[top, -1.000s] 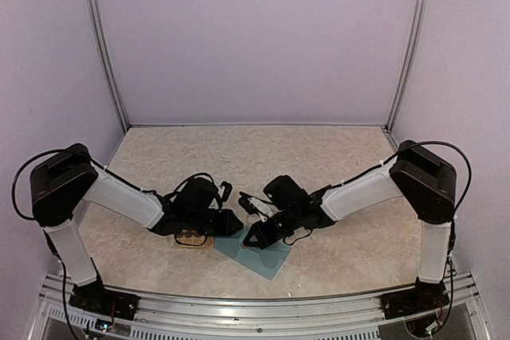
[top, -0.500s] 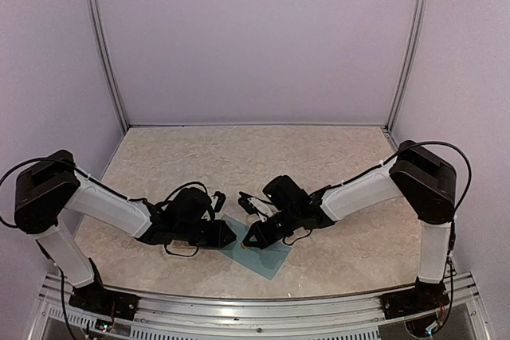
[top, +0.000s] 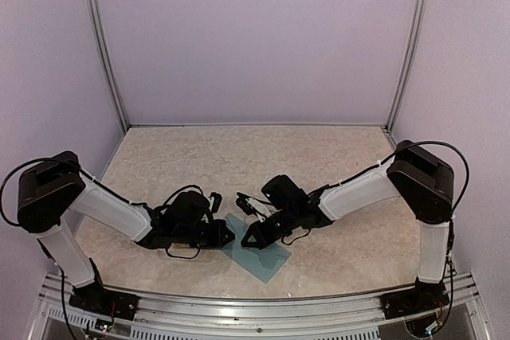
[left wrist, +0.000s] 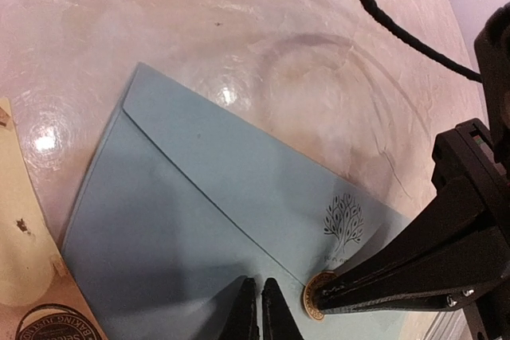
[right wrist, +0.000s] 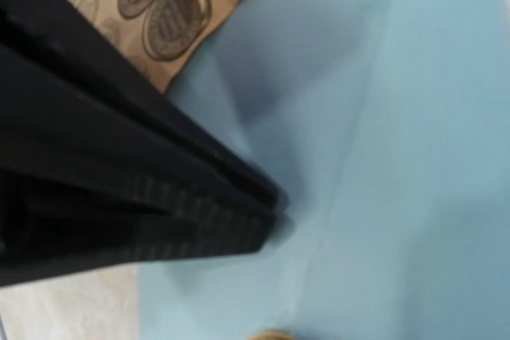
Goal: Place the letter into the envelope and seal it
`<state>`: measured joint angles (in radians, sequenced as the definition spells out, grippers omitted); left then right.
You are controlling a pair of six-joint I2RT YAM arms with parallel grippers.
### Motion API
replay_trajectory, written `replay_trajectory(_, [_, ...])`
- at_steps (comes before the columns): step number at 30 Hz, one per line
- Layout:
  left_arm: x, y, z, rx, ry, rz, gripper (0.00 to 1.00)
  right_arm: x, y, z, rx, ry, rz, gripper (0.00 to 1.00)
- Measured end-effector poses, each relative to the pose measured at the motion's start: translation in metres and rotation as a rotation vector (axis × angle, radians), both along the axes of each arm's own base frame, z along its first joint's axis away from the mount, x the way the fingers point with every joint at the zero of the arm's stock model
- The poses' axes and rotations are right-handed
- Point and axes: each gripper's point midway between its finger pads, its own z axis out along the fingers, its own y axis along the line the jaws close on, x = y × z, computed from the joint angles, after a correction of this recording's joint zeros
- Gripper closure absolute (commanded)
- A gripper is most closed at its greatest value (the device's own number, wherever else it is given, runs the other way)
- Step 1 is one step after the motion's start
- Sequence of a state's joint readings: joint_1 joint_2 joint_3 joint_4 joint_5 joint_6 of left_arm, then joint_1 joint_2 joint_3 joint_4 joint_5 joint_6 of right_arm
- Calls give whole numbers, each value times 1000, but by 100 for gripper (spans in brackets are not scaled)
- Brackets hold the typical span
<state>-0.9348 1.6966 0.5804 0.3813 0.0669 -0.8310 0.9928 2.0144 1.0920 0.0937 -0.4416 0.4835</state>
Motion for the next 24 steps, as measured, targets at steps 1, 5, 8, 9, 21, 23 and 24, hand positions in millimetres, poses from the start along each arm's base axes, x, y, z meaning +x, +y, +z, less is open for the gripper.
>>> replay_trajectory(1, [0,0,0,-2,1,2,97,0,0,0,-1,1,1,100])
replay_trajectory(5, [1,-2,0,-9,3,10,97,-1,0,0,-2,5,4,100])
replay_trajectory(8, [1,-1,0,-11,7,15,97,-1,1,-1,-1,7,9,100])
replay_trajectory(9, [1,-1,0,-11,7,16,97,-2,1,-1,0,7,11,100])
replay_trajectory(21, [1,-2,-1,-14,7,25,97,-4,6,-1,-2,0,35,100])
replay_trajectory(23, [1,-3,-1,-15,7,25,97,-5,6,-1,-2,-1,37,100])
replay_trajectory(24, [1,-3,-1,-15,7,25,97,-6,6,-1,-3,-1,38,100])
